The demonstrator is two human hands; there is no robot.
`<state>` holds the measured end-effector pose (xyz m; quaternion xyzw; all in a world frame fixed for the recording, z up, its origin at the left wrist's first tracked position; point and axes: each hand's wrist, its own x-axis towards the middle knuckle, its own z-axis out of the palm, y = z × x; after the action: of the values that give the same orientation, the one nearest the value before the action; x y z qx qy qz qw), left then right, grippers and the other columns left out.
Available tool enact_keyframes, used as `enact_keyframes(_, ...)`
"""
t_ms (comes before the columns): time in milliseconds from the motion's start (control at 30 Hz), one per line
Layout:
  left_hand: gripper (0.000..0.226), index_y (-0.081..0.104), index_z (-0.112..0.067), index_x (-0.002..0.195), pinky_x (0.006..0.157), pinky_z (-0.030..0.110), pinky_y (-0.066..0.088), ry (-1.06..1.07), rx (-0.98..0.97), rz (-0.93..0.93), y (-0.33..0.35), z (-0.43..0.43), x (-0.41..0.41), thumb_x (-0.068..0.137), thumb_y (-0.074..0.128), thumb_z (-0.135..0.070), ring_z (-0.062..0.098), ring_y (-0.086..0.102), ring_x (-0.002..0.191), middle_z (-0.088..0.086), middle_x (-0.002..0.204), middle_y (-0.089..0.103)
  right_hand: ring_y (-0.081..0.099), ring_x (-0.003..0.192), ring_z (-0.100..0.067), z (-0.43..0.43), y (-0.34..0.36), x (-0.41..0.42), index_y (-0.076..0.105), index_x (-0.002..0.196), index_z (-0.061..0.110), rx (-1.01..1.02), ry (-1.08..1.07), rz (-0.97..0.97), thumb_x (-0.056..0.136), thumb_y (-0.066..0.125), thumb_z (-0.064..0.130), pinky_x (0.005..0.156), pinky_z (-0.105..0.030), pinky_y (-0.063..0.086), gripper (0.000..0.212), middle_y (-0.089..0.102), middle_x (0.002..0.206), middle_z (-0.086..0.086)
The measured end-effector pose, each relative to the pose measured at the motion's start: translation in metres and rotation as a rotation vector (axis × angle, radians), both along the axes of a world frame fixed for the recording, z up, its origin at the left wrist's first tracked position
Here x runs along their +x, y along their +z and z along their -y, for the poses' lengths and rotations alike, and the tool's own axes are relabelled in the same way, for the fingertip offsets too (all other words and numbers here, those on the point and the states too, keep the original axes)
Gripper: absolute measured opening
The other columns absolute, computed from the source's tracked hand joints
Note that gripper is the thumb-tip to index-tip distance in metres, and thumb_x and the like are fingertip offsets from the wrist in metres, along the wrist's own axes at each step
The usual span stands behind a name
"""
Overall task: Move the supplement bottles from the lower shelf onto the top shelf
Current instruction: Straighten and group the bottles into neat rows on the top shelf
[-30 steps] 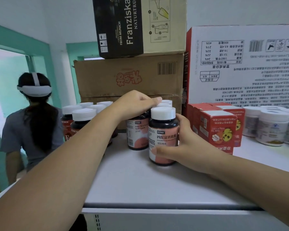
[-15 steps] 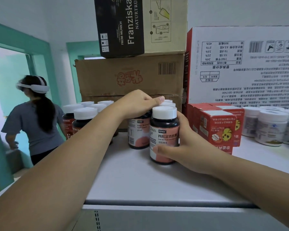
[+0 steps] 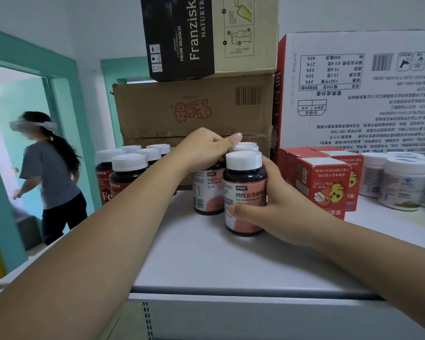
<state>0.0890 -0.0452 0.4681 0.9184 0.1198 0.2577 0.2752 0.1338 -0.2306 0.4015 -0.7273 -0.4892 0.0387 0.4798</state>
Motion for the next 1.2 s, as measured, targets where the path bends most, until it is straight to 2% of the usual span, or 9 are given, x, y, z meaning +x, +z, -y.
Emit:
enact_keyframes(133, 0.051, 0.079, -0.014, 0.093, 0.094, 0.039, 0.053, -0.011, -0.041, 0.082, -0.004, 0.004, -0.002, 0.093, 0.055, -0.058, 0.017, 0.069, 0.099, 0.006, 0.100, 0.076, 0.053, 0.090, 0.026, 0.002, 0.000, -0.001, 0.010, 0.150, 0.032, -0.015, 0.009, -0.060, 0.081, 0.076, 0.023, 0.066, 0.004, 0.041, 0.096, 0.056, 0.113, 0.024)
enact_keyframes(233, 0.031, 0.075, -0.027, 0.086, 0.083, 0.028, 0.049, -0.002, -0.101, 0.172, -0.007, 0.005, -0.004, 0.095, 0.057, -0.051, 0.004, 0.063, 0.096, -0.010, 0.095, 0.073, 0.050, 0.087, 0.029, 0.004, -0.001, -0.001, 0.010, 0.150, 0.030, -0.031, 0.010, -0.075, 0.081, 0.076, 0.023, 0.065, 0.005, 0.040, 0.095, 0.054, 0.110, 0.028)
enact_keyframes(300, 0.019, 0.071, -0.034, 0.093, 0.087, 0.027, 0.044, 0.007, -0.124, 0.215, -0.009, 0.004, -0.004, 0.094, 0.059, -0.049, 0.001, 0.058, 0.102, -0.018, 0.103, 0.067, 0.050, 0.087, 0.030, 0.004, -0.001, -0.001, 0.010, 0.150, 0.030, -0.041, 0.013, -0.079, 0.081, 0.076, 0.022, 0.066, 0.006, 0.039, 0.095, 0.054, 0.110, 0.028)
enact_keyframes(467, 0.039, 0.067, -0.026, 0.127, 0.111, 0.038, 0.040, 0.016, -0.138, 0.269, -0.017, 0.003, -0.004, 0.094, 0.060, -0.046, 0.008, 0.053, 0.126, -0.010, 0.134, 0.062, 0.050, 0.086, 0.031, 0.005, -0.001, -0.001, 0.009, 0.150, 0.029, -0.056, 0.029, -0.077, 0.082, 0.074, 0.022, 0.068, 0.007, 0.038, 0.095, 0.053, 0.109, 0.030)
enact_keyframes(600, 0.046, 0.057, -0.027, 0.139, 0.106, 0.030, 0.037, 0.029, -0.267, 0.322, -0.023, 0.003, -0.003, 0.096, 0.057, -0.044, 0.010, 0.048, 0.132, -0.010, 0.144, 0.054, 0.051, 0.085, 0.030, 0.006, -0.002, 0.000, 0.009, 0.150, 0.030, -0.048, 0.042, -0.087, 0.082, 0.075, 0.020, 0.068, 0.006, 0.038, 0.095, 0.054, 0.108, 0.031)
enact_keyframes(700, 0.043, 0.058, -0.025, 0.138, 0.108, 0.031, 0.037, 0.030, -0.297, 0.328, -0.025, 0.004, -0.003, 0.098, 0.055, -0.040, 0.009, 0.047, 0.132, -0.009, 0.143, 0.055, 0.051, 0.086, 0.030, 0.007, -0.002, 0.000, 0.009, 0.150, 0.031, -0.040, 0.044, -0.086, 0.082, 0.075, 0.020, 0.068, 0.006, 0.038, 0.095, 0.053, 0.106, 0.034)
enact_keyframes(867, 0.030, 0.066, -0.027, 0.123, 0.102, 0.031, 0.041, 0.045, -0.306, 0.320, -0.025, 0.006, -0.004, 0.097, 0.055, -0.039, 0.009, 0.052, 0.122, -0.012, 0.125, 0.061, 0.050, 0.083, 0.032, 0.007, -0.002, 0.001, 0.008, 0.151, 0.030, -0.037, 0.047, -0.081, 0.083, 0.074, 0.020, 0.067, 0.007, 0.037, 0.095, 0.051, 0.106, 0.034)
enact_keyframes(1033, 0.036, 0.064, -0.025, 0.128, 0.098, 0.030, 0.039, 0.063, -0.332, 0.281, -0.021, 0.008, -0.006, 0.095, 0.056, -0.039, 0.010, 0.050, 0.123, -0.009, 0.132, 0.059, 0.051, 0.083, 0.031, 0.006, -0.002, 0.001, 0.008, 0.151, 0.029, -0.034, 0.045, -0.080, 0.083, 0.074, 0.019, 0.067, 0.007, 0.038, 0.096, 0.053, 0.107, 0.032)
enact_keyframes(1200, 0.029, 0.065, -0.025, 0.122, 0.098, 0.032, 0.039, 0.067, -0.348, 0.285, -0.014, 0.010, -0.007, 0.099, 0.050, -0.035, 0.010, 0.049, 0.112, -0.013, 0.113, 0.057, 0.051, 0.080, 0.032, 0.007, -0.001, -0.001, 0.007, 0.151, 0.029, -0.031, 0.041, -0.077, 0.084, 0.073, 0.017, 0.065, 0.007, 0.038, 0.095, 0.052, 0.105, 0.032)
